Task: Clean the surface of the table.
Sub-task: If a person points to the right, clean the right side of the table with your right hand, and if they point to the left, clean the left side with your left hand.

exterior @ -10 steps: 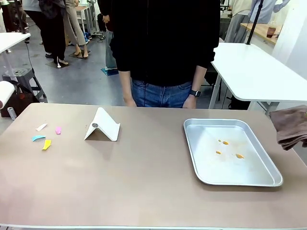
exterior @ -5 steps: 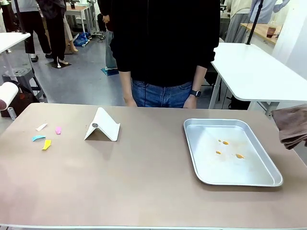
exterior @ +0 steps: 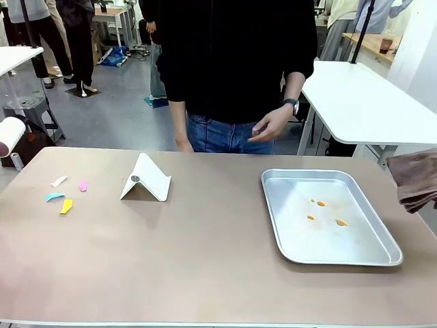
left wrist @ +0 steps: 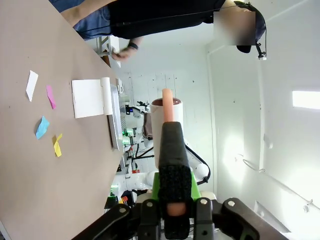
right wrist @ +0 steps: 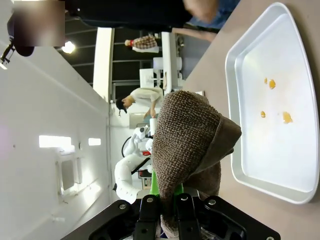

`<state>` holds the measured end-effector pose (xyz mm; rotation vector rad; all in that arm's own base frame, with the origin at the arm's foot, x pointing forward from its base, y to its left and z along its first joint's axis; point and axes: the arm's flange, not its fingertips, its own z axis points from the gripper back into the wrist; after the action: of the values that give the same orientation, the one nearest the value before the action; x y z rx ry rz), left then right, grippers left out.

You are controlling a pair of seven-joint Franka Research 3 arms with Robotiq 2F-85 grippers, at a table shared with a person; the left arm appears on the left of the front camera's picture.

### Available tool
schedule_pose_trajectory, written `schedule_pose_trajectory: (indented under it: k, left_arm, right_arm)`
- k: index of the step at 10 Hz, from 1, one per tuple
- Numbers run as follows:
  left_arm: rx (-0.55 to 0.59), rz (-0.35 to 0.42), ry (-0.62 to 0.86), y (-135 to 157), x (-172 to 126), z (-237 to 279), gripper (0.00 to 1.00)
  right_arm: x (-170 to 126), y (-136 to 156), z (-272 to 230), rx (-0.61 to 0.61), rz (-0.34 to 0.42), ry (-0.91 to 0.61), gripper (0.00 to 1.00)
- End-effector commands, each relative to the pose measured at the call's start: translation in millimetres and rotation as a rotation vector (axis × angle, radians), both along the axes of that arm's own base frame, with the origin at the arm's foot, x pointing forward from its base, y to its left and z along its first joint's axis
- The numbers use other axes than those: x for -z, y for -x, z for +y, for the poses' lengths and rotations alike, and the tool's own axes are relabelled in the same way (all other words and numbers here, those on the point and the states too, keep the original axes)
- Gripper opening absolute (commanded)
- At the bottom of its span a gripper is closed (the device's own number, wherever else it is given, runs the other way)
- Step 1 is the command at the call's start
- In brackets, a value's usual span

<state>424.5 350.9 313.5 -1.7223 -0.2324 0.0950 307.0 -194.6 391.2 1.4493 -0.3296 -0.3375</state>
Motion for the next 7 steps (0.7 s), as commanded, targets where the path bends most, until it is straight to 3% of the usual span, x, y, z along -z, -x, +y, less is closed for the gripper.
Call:
schedule_pose_trajectory:
  k: [1, 7]
  left_arm:
    - [-0.003, -0.016, 0.002, 5.9, -4.1, -3.7, 0.0]
    - [-0.003, -0.016, 0.002, 5.9, -4.1, -3.7, 0.0]
  right_arm:
    - [-3.3, 1.6, -2.8, -0.008, -0.015, -0.009, 0.0]
    - [-3.3, 1.6, -2.8, -0.008, -0.015, -0.009, 0.0]
